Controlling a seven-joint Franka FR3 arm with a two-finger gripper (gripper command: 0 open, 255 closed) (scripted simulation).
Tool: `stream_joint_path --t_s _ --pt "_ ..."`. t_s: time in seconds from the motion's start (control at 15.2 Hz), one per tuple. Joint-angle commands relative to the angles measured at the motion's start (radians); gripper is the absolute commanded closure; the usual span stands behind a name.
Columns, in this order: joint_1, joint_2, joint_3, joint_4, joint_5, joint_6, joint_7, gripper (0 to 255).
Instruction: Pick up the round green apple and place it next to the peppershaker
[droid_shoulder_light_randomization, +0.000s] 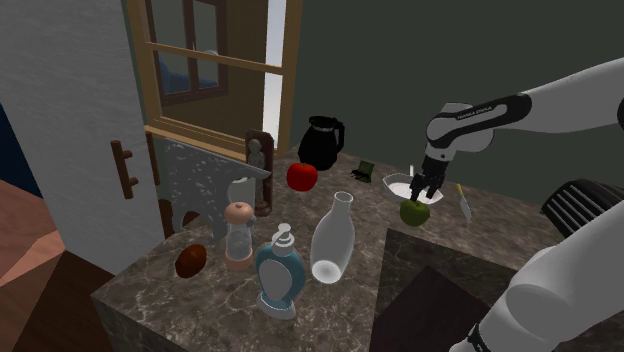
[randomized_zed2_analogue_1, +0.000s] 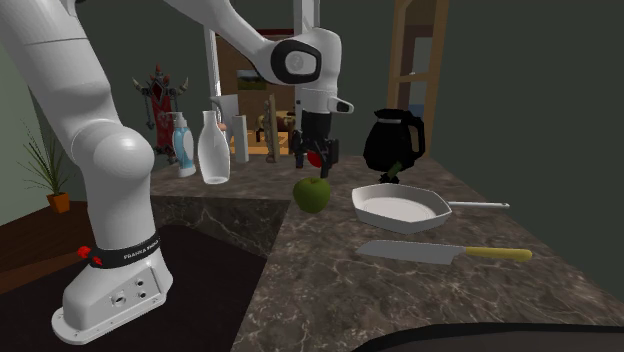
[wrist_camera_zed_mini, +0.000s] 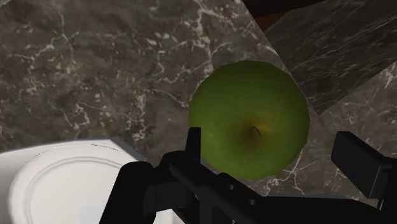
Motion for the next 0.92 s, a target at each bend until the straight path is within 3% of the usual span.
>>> stream_joint_path --t_s 0.0,0.4,0.46,0.86 --pt "0.001 0.004 -0.001 -0.009 0.001 0.013 -0.001 0" --pt "0.001 0.004 -0.001 -0.009 0.001 0.013 -0.001 0" --pt "0.001 0.004 -0.001 -0.009 0.001 0.013 -0.001 255" --pt "0.001 0.004 -0.001 -0.009 0.001 0.013 -0.001 255"
